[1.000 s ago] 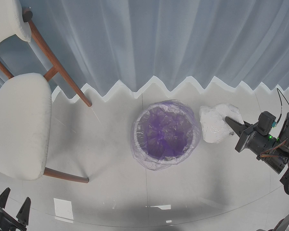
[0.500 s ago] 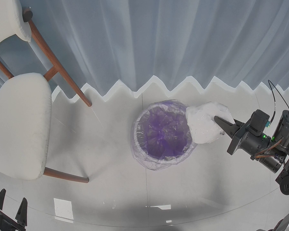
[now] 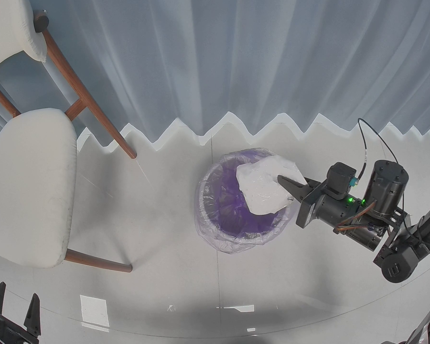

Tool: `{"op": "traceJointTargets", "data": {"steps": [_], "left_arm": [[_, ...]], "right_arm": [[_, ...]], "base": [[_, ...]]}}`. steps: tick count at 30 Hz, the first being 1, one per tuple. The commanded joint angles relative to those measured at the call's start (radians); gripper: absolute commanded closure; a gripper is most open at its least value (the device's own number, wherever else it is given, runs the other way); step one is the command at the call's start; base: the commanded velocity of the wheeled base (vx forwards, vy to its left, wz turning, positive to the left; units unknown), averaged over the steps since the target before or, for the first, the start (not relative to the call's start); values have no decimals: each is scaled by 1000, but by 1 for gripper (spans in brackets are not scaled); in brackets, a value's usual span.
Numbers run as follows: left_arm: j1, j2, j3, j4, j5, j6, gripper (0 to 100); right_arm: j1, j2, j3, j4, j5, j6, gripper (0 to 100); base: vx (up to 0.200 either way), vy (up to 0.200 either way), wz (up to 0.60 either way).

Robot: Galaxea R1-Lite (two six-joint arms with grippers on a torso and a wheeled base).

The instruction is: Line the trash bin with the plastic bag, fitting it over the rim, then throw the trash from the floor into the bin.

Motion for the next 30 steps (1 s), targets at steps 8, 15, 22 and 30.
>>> {"op": "traceJointTargets", "data": {"steps": [8,15,22,30], "left_arm": [[32,7,18,20,-32,24,0],[32,7,18,26,-27,9,0],[30,7,18,29,-30,26,0],[30,7,18,27,-30,24,0]], "right_arm": [[-7,197,-112,-25,-2,0,100],[-27,249,-160,-25,-2,4,100],[-28,318,-197,-25,-9,4,100],[-62,407,-250,-23,-17,20,100]], "base": [[0,0,0],[0,0,0],[0,0,0],[0,0,0]]}}
